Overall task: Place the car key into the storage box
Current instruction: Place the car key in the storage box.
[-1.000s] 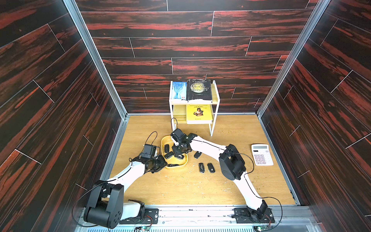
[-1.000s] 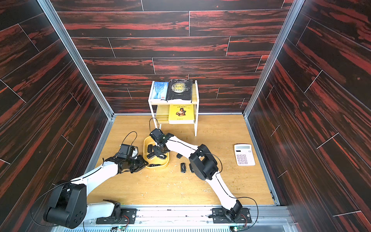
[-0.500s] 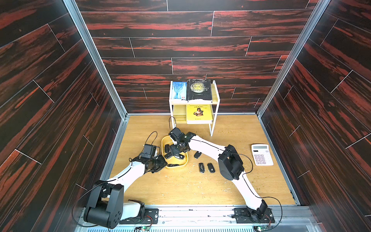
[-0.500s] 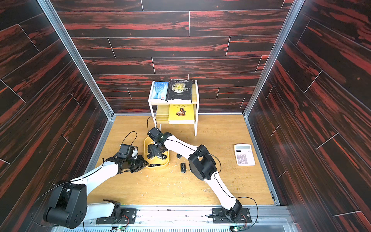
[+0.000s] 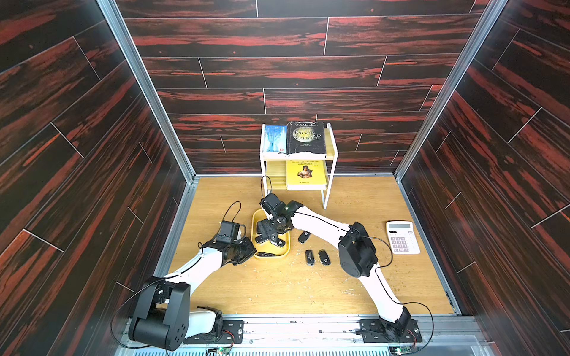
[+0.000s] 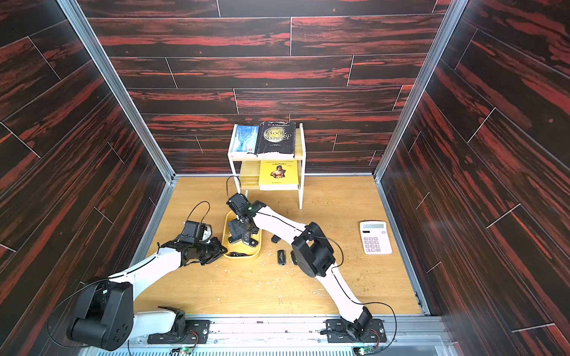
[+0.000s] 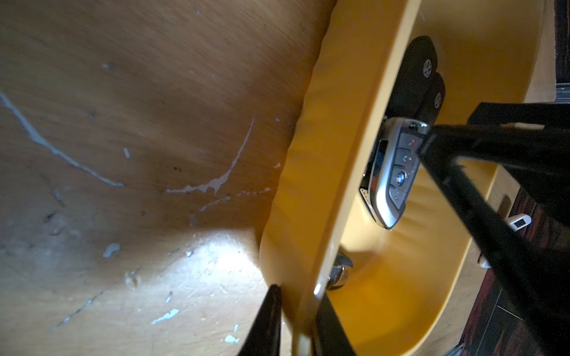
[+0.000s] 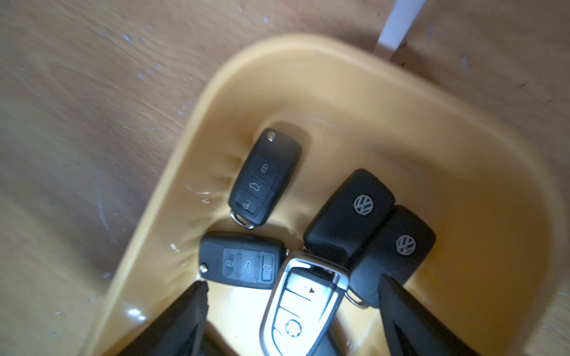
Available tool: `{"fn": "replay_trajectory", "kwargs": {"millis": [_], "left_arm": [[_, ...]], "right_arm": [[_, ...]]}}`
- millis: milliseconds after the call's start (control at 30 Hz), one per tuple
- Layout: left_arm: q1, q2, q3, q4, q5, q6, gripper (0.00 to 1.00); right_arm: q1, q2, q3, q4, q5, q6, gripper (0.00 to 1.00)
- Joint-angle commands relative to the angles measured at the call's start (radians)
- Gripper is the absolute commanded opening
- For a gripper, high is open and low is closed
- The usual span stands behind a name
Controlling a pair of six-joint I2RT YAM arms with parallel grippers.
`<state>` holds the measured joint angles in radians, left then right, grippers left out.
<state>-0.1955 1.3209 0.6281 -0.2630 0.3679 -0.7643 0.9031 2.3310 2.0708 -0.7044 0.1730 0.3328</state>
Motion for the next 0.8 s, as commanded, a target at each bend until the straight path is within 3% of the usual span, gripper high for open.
{"fn": "replay_trajectory", "kwargs": {"millis": [0, 333, 400, 500, 667, 767], "left_arm": [[-0.002, 0.012, -0.005, 0.002, 0.012, 0.004, 0.22], [-0.002, 0.016, -0.006, -0.002, 0.015, 0.008, 0.23], [-0.001, 0.018, 0.0, -0.007, 0.019, 0.01, 0.33], [-0.002, 0.015, 0.004, -0.015, 0.02, 0.017, 0.63], [-0.002, 0.004, 0.013, -0.028, 0.008, 0.031, 1.0], [-0.002, 0.001, 0.024, -0.031, 0.024, 0.043, 1.0]], "right_arm": [[0.004, -0.054, 0.022, -0.024, 0.013, 0.005, 0.91], [0.003, -0.147, 0.063, -0.108, 0.063, 0.005, 0.93], [0.002, -0.192, 0.016, -0.121, 0.102, 0.002, 0.93], [-0.013, -0.303, -0.14, -0.082, 0.144, 0.002, 0.95], [-0.087, -0.512, -0.442, 0.038, 0.141, 0.009, 0.98], [-0.138, -0.592, -0.56, 0.063, 0.132, 0.006, 0.98]]}}
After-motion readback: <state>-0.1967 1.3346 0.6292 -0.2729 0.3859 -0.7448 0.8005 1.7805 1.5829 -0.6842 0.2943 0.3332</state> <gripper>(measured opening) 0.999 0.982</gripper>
